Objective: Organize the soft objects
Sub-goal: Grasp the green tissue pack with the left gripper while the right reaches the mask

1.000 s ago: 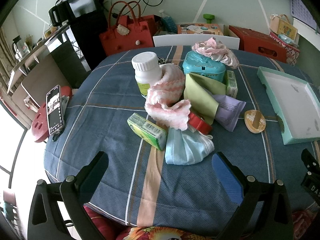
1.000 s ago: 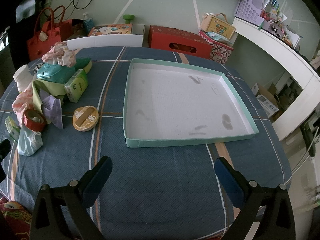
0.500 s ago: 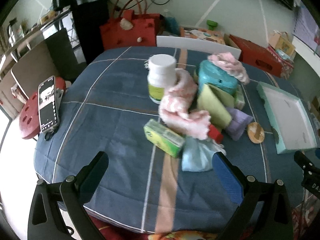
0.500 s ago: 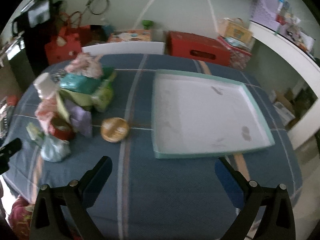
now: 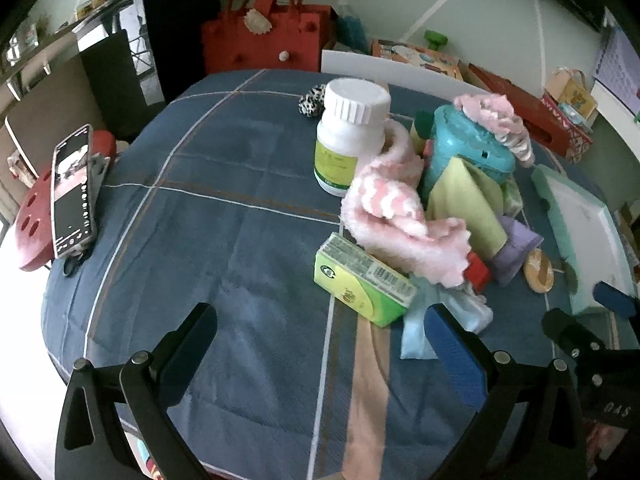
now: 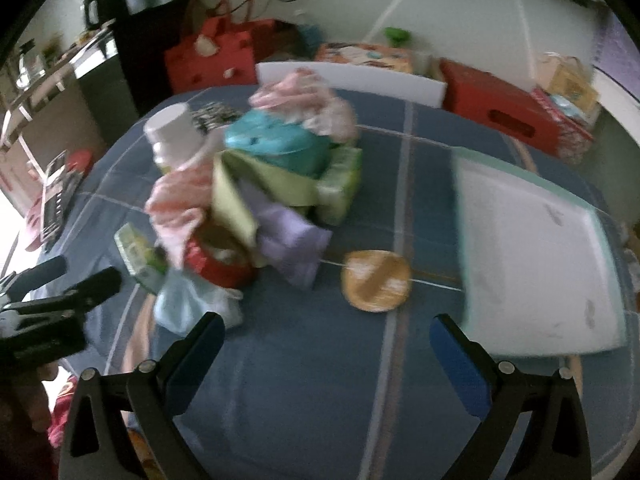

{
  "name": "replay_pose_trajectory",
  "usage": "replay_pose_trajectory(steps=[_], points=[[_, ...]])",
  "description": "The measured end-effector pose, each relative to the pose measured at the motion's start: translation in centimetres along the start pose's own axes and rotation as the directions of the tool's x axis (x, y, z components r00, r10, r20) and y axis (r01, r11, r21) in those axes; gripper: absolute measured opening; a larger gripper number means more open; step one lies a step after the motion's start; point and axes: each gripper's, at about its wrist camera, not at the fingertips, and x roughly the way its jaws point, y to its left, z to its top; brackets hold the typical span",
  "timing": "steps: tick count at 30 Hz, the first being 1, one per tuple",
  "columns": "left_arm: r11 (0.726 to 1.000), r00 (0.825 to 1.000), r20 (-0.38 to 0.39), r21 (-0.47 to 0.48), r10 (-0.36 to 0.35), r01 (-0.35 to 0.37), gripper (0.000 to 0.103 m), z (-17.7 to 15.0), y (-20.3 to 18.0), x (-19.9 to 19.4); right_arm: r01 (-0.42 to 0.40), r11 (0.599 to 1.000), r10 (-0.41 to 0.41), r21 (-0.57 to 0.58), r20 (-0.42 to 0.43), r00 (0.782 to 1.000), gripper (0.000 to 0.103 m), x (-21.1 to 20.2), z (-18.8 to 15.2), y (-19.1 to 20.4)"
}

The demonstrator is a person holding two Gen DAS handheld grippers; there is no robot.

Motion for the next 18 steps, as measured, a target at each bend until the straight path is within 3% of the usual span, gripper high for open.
replay_pose_trajectory(steps=[4,8,18], points=[[0.998,0.998,-0.029,-0.032,-0.059,0.058,0.103,0.0,0.7,0.9,-0.009,0.999,0.008,-0.035,-0.024,1.0,0.103,1.7,0.2,1.6],[0.994,0.997,-0.022,-0.081,-0.073,0.071,0.103,0.8,1.4,1.2,-0.016,0.998,0.014,-0.063,-0.035,0.999,0.103,2.8,0.0,2.8],[0.998,0.998,-0.052,-0.058,-0.02,0.017,0.103,2.3,-0.7,3.3,-0.03,0.998,0.028,-0.057,-0.038,0.999,0.103,3.3,-0.3,2.7]])
